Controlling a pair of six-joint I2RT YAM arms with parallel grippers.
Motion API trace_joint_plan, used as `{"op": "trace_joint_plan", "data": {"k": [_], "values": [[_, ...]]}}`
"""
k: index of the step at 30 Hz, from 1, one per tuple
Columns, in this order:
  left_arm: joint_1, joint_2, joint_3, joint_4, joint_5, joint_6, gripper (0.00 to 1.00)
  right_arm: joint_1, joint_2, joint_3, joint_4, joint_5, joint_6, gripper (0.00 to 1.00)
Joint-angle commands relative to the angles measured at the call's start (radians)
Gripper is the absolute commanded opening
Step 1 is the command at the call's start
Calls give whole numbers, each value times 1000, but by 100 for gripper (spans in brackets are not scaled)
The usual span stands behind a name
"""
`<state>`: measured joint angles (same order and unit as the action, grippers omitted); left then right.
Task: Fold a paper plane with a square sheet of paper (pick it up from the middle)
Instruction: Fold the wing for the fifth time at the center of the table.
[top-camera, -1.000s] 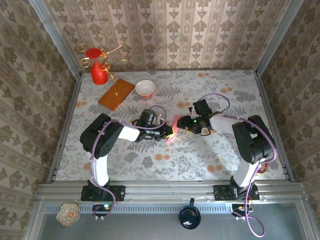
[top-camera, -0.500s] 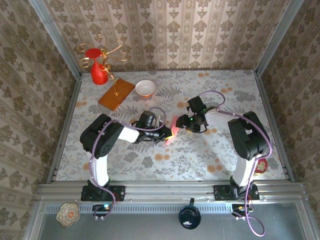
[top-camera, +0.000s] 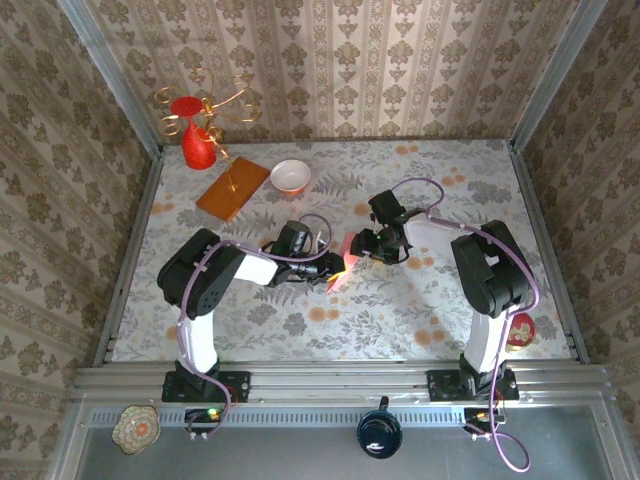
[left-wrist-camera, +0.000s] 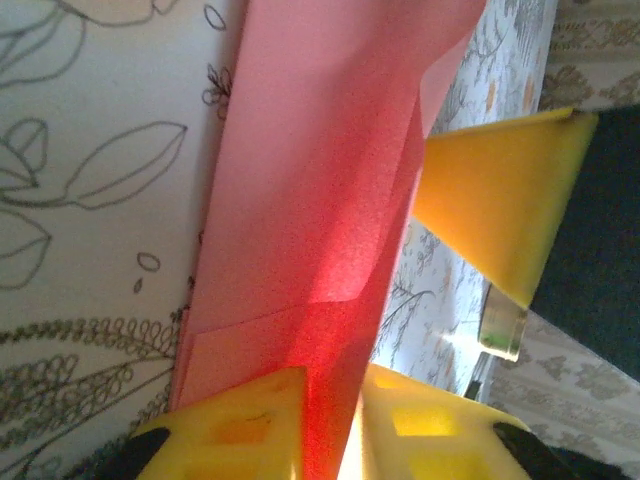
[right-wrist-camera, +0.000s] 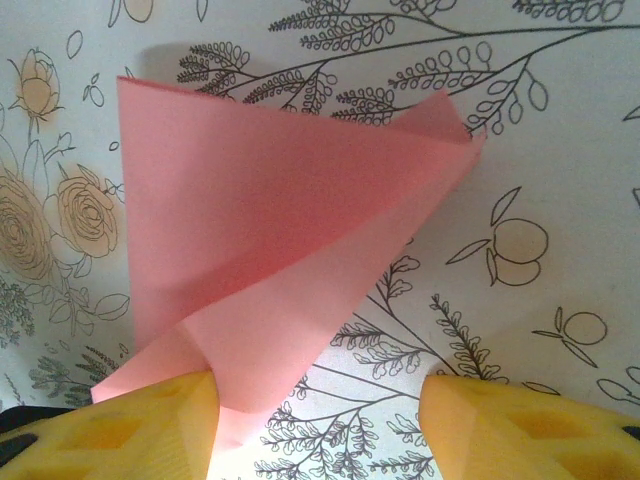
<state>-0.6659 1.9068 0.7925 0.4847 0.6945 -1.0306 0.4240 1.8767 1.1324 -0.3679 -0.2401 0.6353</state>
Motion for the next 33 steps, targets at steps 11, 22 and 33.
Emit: {"op": "trace_joint_plan", "data": {"k": [11,22,33], "values": [[-1,-91,56,-253,-29,170,33,7,100,-22,11,75,-6,61],[-4,-181,61,-348,-133,262,40,7,108,-16,0,76,-13,61],[-113,-206,161,-625,-390,507,52,7,114,-5,-12,76,-14,61]]}}
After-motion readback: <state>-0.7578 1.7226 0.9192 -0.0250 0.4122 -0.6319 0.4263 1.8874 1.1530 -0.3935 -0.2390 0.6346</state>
